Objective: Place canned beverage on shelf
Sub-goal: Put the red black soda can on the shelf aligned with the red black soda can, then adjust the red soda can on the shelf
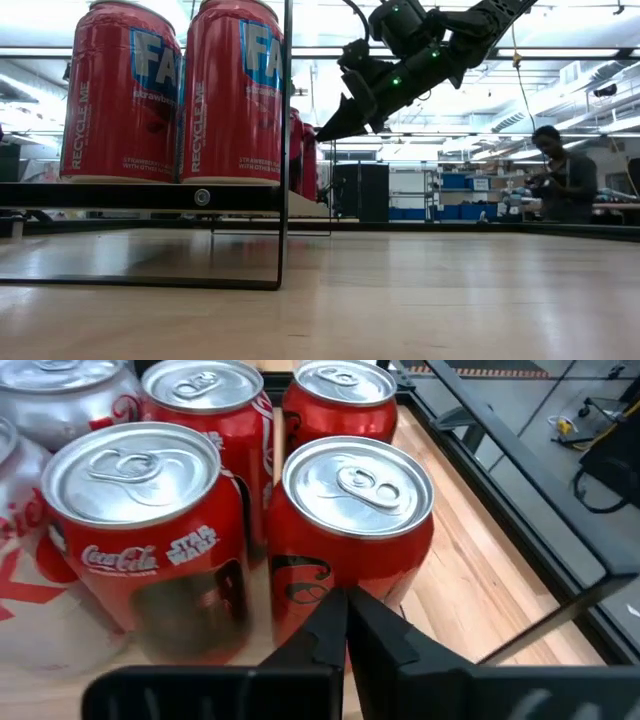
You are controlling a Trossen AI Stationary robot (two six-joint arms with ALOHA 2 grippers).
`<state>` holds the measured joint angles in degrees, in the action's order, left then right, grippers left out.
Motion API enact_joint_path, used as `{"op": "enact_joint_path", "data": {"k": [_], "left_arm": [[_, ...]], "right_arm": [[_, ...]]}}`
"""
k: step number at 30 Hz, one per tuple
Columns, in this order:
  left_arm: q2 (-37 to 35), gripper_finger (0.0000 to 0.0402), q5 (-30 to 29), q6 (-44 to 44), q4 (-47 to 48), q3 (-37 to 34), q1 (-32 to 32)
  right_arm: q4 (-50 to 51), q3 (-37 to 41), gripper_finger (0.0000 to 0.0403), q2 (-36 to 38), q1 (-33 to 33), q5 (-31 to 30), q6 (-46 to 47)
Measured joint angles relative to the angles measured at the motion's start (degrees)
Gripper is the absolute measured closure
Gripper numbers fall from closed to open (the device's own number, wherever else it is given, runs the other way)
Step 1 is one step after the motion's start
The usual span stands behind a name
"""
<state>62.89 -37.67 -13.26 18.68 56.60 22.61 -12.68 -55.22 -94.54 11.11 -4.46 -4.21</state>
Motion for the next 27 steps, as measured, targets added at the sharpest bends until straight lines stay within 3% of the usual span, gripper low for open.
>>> {"op": "enact_joint_path", "data": {"k": [14,18,24,27], "left_arm": [[0.0,0.0153,-0.01,0.0,0.02,0.0,0.0],[0.0,0.0153,0.0,0.0,0.02,0.0,0.0],[0.0,0.0153,0.0,0.0,0.04,0.0,0.0],[0.0,0.0153,-0.02,-2.15,0.06,0.0,0.0]], "right_arm": [[-0.73,-0.01,0.0292,-0.01,0.68,0.7,0.03],[-0.73,-0.02,0.0313,-0.02,1.02,1.46,-0.22],[3.51,0.0,0.0391,2.01,1.09,-0.42,0.0],[7.16,-0.06,0.039,6.22,1.07,-0.43,0.37]]}}
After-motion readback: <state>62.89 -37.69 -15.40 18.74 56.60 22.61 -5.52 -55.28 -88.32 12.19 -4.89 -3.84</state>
